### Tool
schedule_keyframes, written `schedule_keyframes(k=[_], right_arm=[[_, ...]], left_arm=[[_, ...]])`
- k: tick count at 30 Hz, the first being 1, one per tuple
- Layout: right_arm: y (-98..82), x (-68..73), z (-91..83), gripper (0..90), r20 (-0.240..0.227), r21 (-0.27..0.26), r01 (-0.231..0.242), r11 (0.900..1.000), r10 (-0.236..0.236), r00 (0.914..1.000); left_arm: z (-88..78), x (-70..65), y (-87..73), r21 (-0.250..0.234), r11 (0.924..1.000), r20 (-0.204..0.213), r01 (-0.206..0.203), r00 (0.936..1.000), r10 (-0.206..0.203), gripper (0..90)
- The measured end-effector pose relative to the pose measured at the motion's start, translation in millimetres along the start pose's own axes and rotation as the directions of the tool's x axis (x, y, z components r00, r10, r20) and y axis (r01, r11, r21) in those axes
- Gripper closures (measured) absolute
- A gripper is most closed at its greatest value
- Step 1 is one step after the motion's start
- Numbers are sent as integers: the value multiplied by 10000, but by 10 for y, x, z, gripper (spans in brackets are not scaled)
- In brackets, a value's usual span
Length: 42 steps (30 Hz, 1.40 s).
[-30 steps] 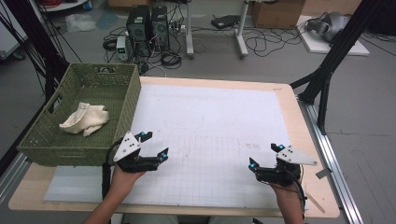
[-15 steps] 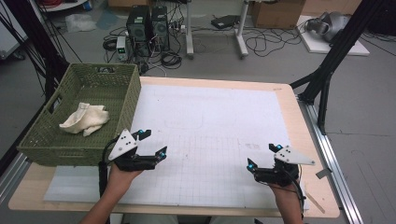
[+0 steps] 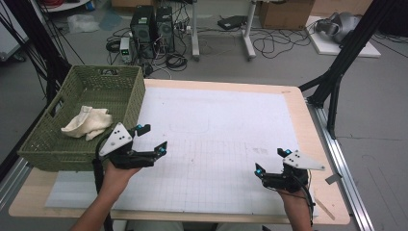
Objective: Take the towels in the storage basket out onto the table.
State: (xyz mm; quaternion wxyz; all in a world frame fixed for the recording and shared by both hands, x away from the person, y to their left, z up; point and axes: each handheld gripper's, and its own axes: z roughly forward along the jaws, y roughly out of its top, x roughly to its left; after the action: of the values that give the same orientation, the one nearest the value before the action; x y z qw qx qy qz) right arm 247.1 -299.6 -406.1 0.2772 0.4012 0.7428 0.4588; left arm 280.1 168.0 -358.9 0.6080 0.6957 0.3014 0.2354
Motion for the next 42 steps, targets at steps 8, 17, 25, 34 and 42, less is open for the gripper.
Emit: schedule_keyframes(k=[8, 17, 25, 34, 42], right_arm=[[4, 5, 4, 51, -24, -4, 12, 10000, -12, 10000], [3, 11, 10, 51, -27, 67, -6, 10000, 7, 10000], [-6, 8, 25, 51, -39, 107, 9, 9999, -8, 10000], [-10, 12, 42, 51, -42, 215, 39, 9998, -38, 10000], [-11, 17, 61, 51, -40, 276, 103, 9996, -102, 9999]], left_arm=[[-138, 172, 183, -141, 9999, -395, -67, 9992, 62, 177], [-315, 511, 301, -62, 10000, -1050, 4, 9945, -11, 177], [-469, 890, 430, 50, 9999, -1691, 149, 9855, -139, 177], [-611, 1358, 531, 157, 9989, -2352, 445, 9711, -396, 178], [-605, 1766, 401, 1021, 9847, -3121, 1409, 9445, -1028, 180]])
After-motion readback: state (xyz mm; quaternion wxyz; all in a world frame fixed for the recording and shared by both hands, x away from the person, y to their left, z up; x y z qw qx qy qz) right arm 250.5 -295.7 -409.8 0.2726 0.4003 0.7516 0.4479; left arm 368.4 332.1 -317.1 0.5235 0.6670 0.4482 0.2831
